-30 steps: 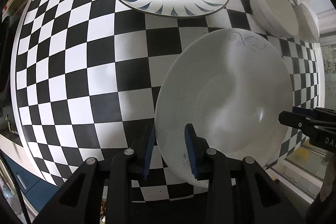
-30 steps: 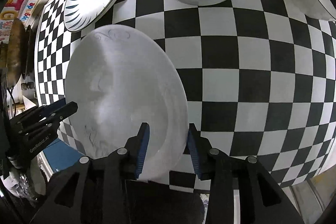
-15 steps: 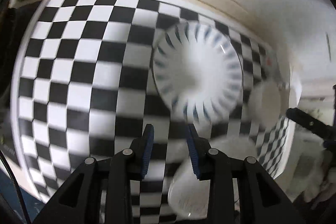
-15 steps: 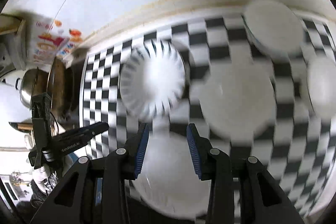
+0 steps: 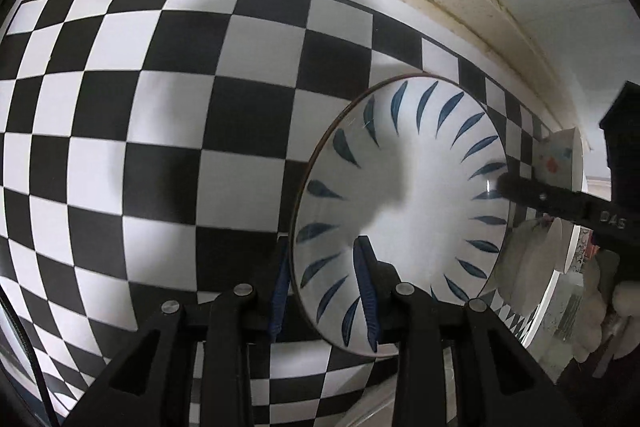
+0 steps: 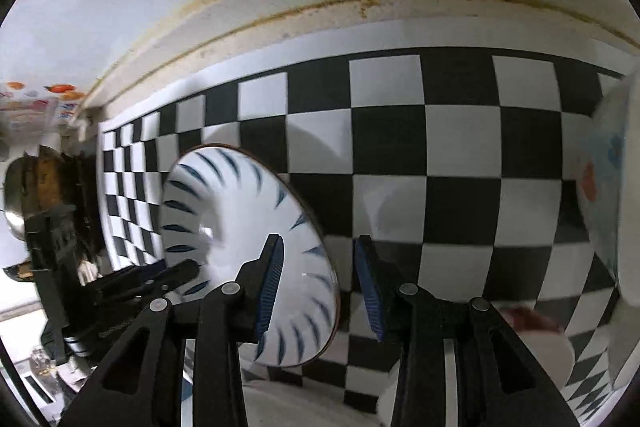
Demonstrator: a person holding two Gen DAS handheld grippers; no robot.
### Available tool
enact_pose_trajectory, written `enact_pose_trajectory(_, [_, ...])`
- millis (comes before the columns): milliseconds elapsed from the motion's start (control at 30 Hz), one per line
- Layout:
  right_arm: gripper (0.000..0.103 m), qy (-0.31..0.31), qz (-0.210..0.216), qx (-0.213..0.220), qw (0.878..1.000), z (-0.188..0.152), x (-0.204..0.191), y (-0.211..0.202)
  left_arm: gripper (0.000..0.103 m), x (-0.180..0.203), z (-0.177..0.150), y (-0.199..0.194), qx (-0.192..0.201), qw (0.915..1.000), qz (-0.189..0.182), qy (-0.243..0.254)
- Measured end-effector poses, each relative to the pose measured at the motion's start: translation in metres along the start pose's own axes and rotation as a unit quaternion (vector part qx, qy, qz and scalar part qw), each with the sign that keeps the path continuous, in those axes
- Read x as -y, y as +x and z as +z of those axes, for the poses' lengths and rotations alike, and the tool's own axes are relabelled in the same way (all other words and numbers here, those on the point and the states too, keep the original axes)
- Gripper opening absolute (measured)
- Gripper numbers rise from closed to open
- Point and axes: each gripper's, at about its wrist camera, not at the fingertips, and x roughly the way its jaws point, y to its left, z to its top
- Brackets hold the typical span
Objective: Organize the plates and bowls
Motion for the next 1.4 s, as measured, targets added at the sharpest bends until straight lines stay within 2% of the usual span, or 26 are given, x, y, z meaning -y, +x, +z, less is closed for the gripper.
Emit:
enact_pose_trajectory(67, [0.035, -0.006, -0.006, -0.011, 1.000, 0.002, 0.000, 0.009, 0.027, 0.001, -0.001, -0.001, 0.004, 1.0000, 0.006, 0.006])
enact_pose_trajectory(167, [0.020, -0.016, -0.001, -0.028, 0.999, 0.000, -0.002, 0.023, 0.023, -0.001, -0.002, -0.004, 0.010, 0.9998, 0.011, 0.013])
enact_pose_trajectory(467, [0.019, -0.043, -0.023, 0.002, 0.999, -0.014, -0.007, 0.017, 0.022, 0.011, -0.007, -0.005, 0.020, 0.9995, 0.017, 0.015])
enact_pose_trajectory(867, [0.019, -0.064, -0.008, 0.035, 0.997, -0.047, -0.013, -0.036, 0.022, 0.031, -0.033, -0.051, 0.051, 0.9974, 0.026, 0.044])
enact_pose_trajectory(1133, [0.019, -0.060, 0.011, 0.054, 0.997, -0.087, -0.013, -0.075, 0.022, 0.048, -0.064, -0.084, 0.058, 0.9958, 0.022, 0.067])
enact_pose_trajectory(1400, [0.019, -0.049, 0.023, 0.061, 0.997, -0.142, -0.008, -0.092, 0.022, 0.070, -0.099, -0.101, 0.062, 0.9931, 0.030, 0.095])
